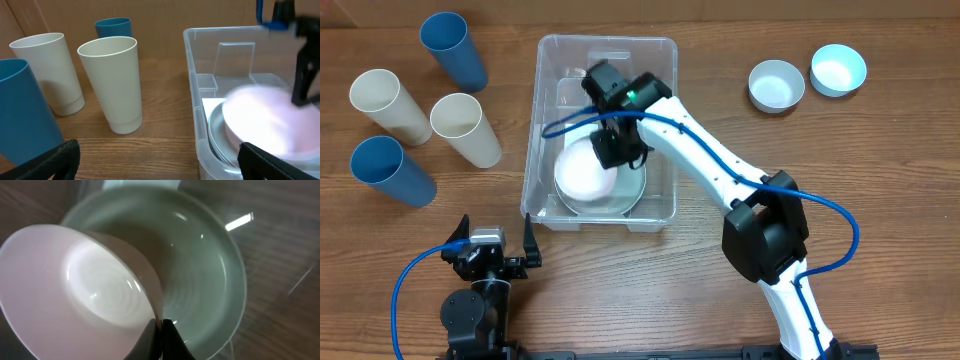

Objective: Pack container

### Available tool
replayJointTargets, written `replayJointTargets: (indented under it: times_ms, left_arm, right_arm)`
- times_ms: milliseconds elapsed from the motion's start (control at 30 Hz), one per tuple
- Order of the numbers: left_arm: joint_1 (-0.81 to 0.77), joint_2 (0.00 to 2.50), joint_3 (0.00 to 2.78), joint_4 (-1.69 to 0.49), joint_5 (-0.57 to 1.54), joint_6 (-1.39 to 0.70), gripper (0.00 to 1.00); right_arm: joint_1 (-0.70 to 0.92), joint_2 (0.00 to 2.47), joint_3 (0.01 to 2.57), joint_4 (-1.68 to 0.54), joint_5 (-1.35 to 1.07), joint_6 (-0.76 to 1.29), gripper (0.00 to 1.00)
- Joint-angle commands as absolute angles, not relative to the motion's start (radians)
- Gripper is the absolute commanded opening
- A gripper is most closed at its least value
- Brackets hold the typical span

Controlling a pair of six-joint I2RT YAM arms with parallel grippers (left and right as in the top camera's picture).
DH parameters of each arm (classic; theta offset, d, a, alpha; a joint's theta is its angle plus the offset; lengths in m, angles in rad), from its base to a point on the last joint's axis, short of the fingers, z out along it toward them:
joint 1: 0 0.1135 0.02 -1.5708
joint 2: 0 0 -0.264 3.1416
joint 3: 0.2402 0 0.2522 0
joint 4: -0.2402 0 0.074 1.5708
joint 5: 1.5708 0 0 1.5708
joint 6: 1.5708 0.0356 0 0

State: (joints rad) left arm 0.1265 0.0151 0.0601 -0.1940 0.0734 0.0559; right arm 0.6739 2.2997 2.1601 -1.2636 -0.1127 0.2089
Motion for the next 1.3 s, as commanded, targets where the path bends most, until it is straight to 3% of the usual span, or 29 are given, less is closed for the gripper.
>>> replayJointTargets:
  times_ms: [0,367,700,800,867,1067,1267]
  left_arm:
    - [0.132,0.005,0.057,-0.194,0.071,0.068,1.00]
    - [0.132,0.005,0.057,-0.194,0.071,0.068,1.00]
    - [0.132,0.005,0.057,-0.194,0.071,0.068,1.00]
    - [0.132,0.005,0.057,-0.194,0.071,0.068,1.00]
    - [0.132,0.005,0.057,-0.194,0.071,0.068,1.00]
    - [0.132,0.005,0.057,-0.194,0.071,0.068,1.00]
    - [0.132,0.005,0.057,-0.194,0.071,0.068,1.00]
  right_arm:
    - [0.657,2.289,2.255,-1.260,-0.078,0.218,0.04]
    - [0.513,2.333,2.245,-0.972,0.037,0.289,0.04]
    - [0.482,2.463,2.245,-0.936,0.116,0.288,0.04]
    - [0.482,2.463,2.248,-0.933,0.115,0.257,0.29]
    - [0.484,2.463,2.263,-0.950,0.115,0.238,0.36]
    - [0.501,2.461,2.426,-1.053,0.108,0.235,0.37]
    - [0.515,2.440,2.827,-1.341,0.146,0.337,0.43]
